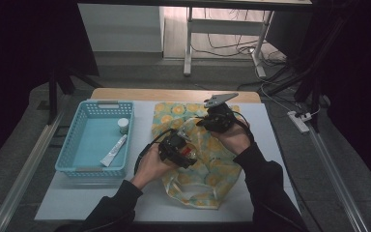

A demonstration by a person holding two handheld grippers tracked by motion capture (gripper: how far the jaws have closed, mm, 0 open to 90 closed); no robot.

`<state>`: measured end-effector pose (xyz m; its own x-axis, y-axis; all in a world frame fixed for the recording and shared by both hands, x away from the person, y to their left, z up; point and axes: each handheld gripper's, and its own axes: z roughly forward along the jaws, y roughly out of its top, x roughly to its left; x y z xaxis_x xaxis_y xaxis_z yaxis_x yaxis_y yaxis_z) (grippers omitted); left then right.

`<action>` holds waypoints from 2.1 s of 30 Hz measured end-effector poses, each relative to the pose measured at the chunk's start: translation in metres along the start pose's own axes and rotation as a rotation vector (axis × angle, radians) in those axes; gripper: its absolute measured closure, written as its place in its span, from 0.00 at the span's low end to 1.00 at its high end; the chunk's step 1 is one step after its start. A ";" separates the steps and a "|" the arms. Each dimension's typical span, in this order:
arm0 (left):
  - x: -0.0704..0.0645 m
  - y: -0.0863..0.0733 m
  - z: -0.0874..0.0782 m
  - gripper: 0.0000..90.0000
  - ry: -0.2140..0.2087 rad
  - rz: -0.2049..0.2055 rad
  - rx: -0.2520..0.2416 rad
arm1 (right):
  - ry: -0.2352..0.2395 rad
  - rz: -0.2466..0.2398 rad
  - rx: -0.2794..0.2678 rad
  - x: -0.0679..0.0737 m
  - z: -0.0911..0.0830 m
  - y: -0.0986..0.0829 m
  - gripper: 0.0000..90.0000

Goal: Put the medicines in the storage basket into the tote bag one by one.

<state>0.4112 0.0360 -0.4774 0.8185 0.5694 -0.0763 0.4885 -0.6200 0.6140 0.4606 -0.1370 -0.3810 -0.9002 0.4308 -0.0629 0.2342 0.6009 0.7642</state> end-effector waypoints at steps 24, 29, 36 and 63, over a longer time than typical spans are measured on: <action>0.048 0.004 0.019 0.22 0.089 -0.069 0.000 | 0.027 0.077 0.028 -0.009 0.015 -0.021 0.99; 0.045 0.007 0.024 0.22 0.045 -0.067 -0.016 | 0.029 0.085 0.030 -0.009 0.018 -0.023 0.99; 0.037 0.013 0.035 0.22 0.007 -0.034 -0.018 | 0.029 0.093 0.033 -0.011 0.020 -0.026 0.99; 0.035 0.012 0.045 0.13 -0.024 -0.039 -0.058 | 0.022 0.121 0.053 -0.018 0.024 -0.041 0.99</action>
<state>0.4599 0.0241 -0.5083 0.8064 0.5793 -0.1193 0.5026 -0.5649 0.6545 0.4762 -0.1536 -0.4266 -0.8720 0.4877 0.0419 0.3598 0.5806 0.7304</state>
